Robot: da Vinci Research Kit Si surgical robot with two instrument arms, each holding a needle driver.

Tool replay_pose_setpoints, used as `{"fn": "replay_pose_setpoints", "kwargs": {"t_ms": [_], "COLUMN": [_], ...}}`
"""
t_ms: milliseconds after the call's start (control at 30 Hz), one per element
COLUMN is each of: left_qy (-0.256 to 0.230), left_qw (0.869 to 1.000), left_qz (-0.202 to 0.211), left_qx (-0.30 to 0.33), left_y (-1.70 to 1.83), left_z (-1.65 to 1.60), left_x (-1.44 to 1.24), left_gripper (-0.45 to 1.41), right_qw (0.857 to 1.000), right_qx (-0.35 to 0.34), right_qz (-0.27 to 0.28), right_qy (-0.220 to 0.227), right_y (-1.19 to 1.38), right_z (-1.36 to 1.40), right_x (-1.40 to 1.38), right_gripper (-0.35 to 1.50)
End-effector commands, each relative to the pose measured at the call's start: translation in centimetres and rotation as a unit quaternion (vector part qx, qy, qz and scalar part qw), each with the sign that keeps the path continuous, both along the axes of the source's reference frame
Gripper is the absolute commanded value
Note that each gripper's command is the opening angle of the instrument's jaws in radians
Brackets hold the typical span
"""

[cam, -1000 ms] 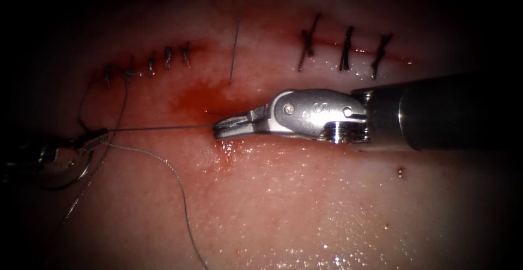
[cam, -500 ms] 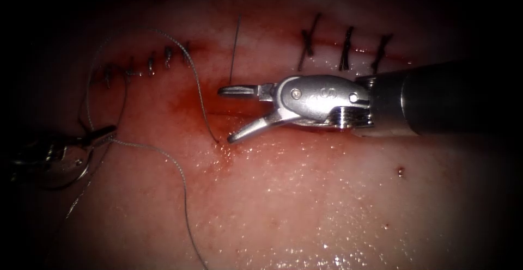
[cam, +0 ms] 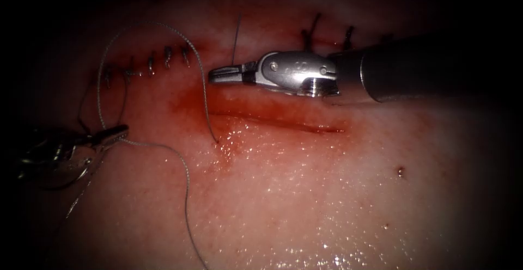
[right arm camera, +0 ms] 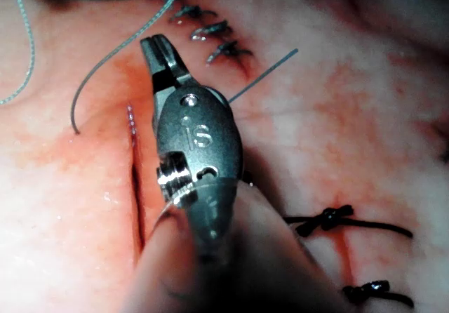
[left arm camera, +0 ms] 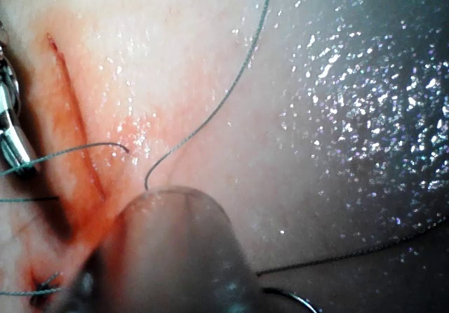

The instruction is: Wound Closure

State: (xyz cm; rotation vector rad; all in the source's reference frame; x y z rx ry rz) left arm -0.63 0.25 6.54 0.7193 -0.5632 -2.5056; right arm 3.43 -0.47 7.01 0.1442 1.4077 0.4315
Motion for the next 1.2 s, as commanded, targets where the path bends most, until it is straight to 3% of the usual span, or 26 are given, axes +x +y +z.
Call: {"fn": "replay_pose_setpoints", "kwargs": {"t_ms": [33,233,533,833,1200], "left_qy": [-0.002,-0.014,-0.023,0.006,0.026], "left_qw": [1.0,0.999,0.998,0.995,0.978], "left_qz": [0.0,0.015,0.017,0.084,0.19], "left_qx": [0.003,0.027,0.059,0.055,0.08], "left_y": [-0.06,0.02,0.18,0.24,0.07], "left_z": [0.05,0.04,0.1,0.18,0.19], "left_x": [-0.06,-0.15,-0.38,-0.64,-0.9], "left_gripper": [-0.45,-0.45,-0.45,-0.45,-0.45], "right_qw": [1.0,0.999,0.993,0.988,0.986], "right_qx": [0.002,0.014,0.027,0.036,0.04], "right_qz": [0.0,-0.006,-0.004,-0.016,-0.028], "right_qy": [0.0,0.031,0.114,0.147,0.16], "right_y": [-0.08,-0.13,-0.06,-0.06,-0.01], "right_z": [0.18,0.31,0.0,-0.24,-0.32], "right_x": [0.19,0.44,0.51,0.62,0.68], "right_gripper": [-0.35,-0.35,-0.35,-0.35,-0.35]}}
